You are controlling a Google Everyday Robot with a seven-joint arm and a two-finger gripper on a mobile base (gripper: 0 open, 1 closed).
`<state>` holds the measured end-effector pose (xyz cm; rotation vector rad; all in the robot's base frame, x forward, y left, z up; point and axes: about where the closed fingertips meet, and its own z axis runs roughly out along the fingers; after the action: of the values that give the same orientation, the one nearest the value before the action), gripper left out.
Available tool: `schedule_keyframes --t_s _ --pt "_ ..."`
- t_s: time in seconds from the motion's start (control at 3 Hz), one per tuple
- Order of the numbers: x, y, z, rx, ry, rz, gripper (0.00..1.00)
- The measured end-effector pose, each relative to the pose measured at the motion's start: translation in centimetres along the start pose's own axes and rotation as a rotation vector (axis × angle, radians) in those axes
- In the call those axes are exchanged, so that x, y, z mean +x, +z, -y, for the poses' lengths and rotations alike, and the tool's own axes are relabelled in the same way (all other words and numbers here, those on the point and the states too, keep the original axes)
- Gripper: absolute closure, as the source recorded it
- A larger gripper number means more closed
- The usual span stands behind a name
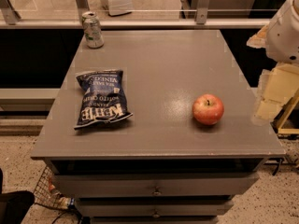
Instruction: Pick 7up can
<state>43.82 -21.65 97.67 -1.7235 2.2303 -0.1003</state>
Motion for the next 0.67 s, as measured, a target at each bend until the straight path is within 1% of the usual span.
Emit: schedule_keyframes --t_s 0.33,0.67 --pt "0.0 0.0 0.0 0.0 0.0 0.0 0.0" --pt "-0.41 0.06 0.98 0.036 0.016 0.033 0.0"
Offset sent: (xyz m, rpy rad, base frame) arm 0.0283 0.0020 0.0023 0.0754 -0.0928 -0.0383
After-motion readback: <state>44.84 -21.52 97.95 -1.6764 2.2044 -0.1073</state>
